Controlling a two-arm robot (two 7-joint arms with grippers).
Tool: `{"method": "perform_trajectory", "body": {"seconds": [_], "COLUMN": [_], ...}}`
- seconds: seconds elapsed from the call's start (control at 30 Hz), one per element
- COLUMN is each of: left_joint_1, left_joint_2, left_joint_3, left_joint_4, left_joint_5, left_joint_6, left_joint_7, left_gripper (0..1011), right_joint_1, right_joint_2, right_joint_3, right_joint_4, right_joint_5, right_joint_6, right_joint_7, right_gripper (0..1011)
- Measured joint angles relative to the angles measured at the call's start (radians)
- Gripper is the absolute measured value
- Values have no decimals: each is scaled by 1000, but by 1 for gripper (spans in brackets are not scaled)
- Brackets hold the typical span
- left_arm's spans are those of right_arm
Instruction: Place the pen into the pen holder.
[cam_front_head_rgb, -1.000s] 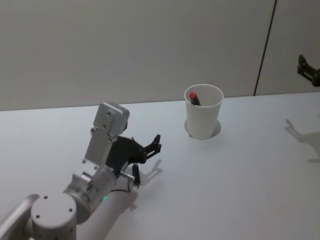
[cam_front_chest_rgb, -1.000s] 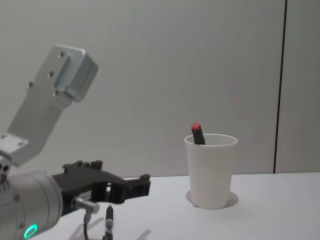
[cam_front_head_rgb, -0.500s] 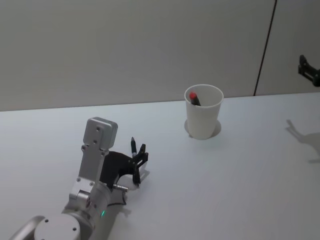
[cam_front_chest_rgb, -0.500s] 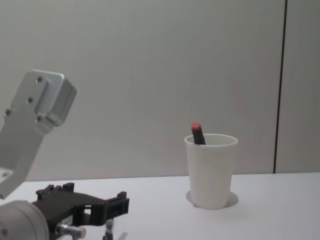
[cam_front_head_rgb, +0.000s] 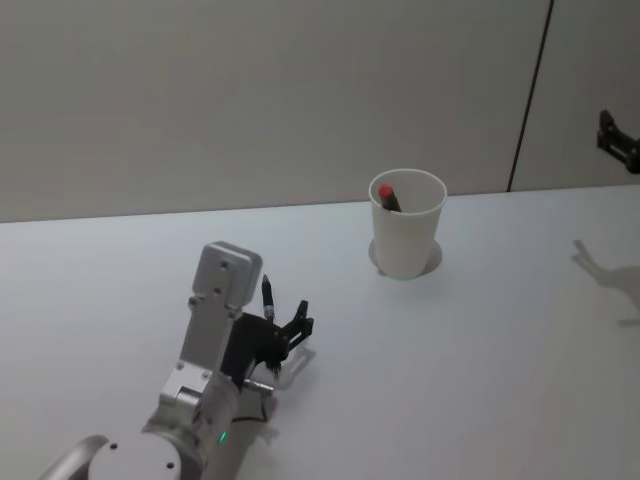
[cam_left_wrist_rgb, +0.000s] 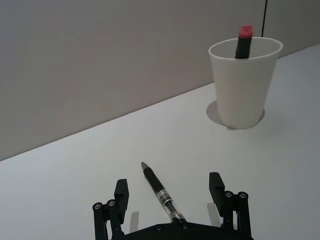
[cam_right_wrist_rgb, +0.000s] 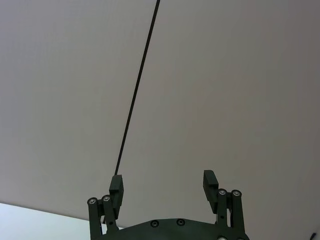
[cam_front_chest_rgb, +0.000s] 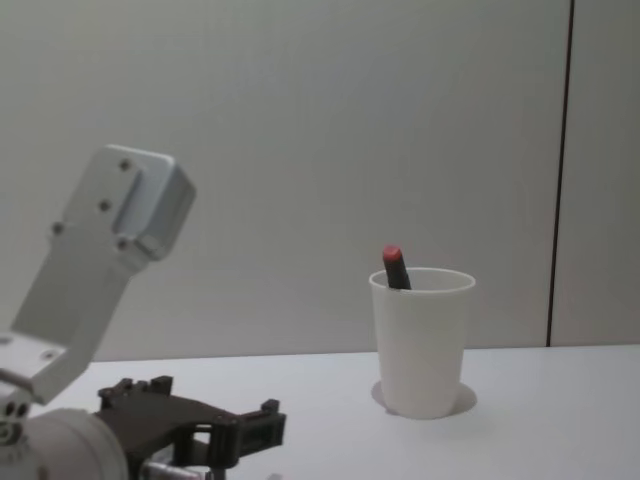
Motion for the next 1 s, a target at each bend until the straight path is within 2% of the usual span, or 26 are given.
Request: {"method": "perform_trajectory", "body": {"seconds": [0.33,0.6,0.8,1.0], "left_joint_1": [-29,-40,-39,-32], "left_joint_2": [-28,-50,-66,-89], "left_joint_3": [1,-3,-8,-14], "left_joint_4": [-24,-32,-36,-41], "left_joint_5": [26,24,6,-20], "left_joint_6": [114,173,186,188], "left_joint_7": [-48,-55,-31,33], "left_gripper": [1001,1001,1001,1001], "right_joint_1": [0,0,0,0], "right_joint_2": [0,0,0,0], "right_joint_3": [0,0,0,0], "right_joint_4": [0,0,0,0], "right_joint_5": [0,0,0,0], "right_joint_6": [0,0,0,0], "right_joint_7": [0,0,0,0], "right_gripper": [1001,1001,1001,1001]}}
